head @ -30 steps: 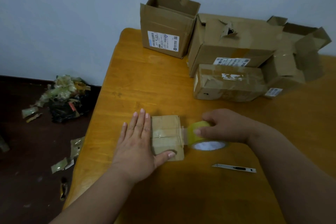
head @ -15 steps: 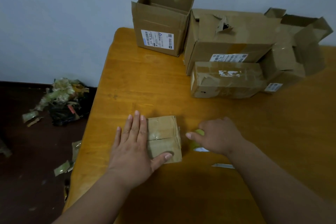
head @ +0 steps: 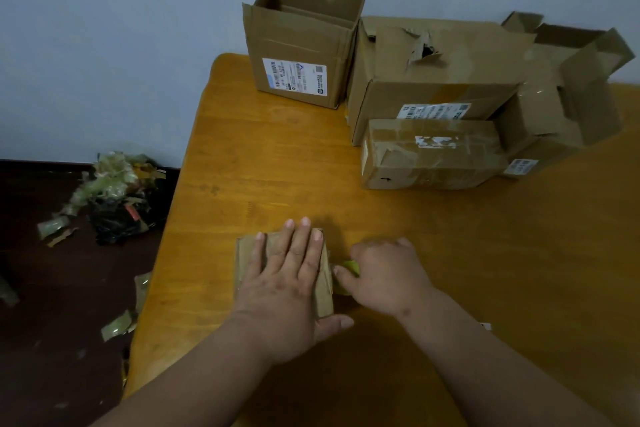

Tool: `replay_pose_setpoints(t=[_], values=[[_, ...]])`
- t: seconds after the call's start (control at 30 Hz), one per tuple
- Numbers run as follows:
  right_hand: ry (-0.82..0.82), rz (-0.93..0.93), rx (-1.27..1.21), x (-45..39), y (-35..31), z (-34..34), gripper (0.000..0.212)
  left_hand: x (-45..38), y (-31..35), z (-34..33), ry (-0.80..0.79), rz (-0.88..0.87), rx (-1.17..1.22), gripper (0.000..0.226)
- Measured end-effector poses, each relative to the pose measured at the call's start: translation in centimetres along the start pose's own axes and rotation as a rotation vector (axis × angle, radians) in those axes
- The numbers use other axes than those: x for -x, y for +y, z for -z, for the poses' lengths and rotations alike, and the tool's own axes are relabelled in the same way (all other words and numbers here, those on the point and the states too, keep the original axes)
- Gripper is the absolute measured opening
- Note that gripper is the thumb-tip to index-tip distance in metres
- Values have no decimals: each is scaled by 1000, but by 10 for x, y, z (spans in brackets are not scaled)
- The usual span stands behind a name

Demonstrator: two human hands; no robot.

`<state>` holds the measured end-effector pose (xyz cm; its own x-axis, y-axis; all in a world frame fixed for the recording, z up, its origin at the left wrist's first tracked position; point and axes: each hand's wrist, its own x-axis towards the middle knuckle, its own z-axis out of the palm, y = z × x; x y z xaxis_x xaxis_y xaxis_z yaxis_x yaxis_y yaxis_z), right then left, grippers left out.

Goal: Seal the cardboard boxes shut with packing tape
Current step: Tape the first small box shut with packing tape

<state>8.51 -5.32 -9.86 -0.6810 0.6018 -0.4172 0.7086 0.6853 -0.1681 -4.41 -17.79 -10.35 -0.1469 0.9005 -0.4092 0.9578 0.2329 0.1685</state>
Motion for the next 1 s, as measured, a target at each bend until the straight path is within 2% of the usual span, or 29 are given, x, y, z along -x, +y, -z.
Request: replay_pose_setpoints(t=[0.03, 0.13, 0.17, 0.23, 0.3, 0.37, 0.43, 0.5, 0.57, 0.63, 0.77, 0.87, 0.93, 1.0], values=[[-25, 7, -18, 0, 1, 1, 36, 1, -2, -3, 38, -25, -11, 109], [-107, 47, -51, -4, -1, 6, 28, -2, 1, 5, 13, -51, -8, 102], [-138, 61, -40, -5, -3, 7, 25, -4, 1, 4, 37, -71, -29, 104], [-188, 69, -29, -8, -4, 10, 20, -6, -4, 15, -31, -70, -66, 115], [-224, 57, -60, -9, -2, 14, 19, -5, -21, 15, 48, -117, -57, 125], [-235, 55, -81, -9, -1, 13, 20, -2, -35, 11, 25, -123, -108, 130], [-212, 66, -77, -9, -2, 10, 21, -3, -41, 3, 31, -143, -102, 127], [-188, 68, -67, -9, -4, 10, 21, -6, -38, 0, 51, -169, -192, 126], [-184, 59, -66, -8, -3, 12, 22, -5, -38, 2, 109, -149, -168, 125], [-200, 56, -99, -8, -1, 14, 23, 0, -39, 0, 87, -127, -107, 122], [-237, -17, -304, -7, 13, 12, 30, -2, -44, -5, 95, -151, -130, 123], [-233, -62, -581, -5, 27, 12, 23, 0, -44, 0, 55, -117, -83, 124], [-253, -115, -750, 0, 29, 12, 31, 1, -40, 3, -2, -106, -76, 122], [-268, -163, -843, 5, 29, 8, 36, -1, -38, 6, 7, -103, -73, 121]])
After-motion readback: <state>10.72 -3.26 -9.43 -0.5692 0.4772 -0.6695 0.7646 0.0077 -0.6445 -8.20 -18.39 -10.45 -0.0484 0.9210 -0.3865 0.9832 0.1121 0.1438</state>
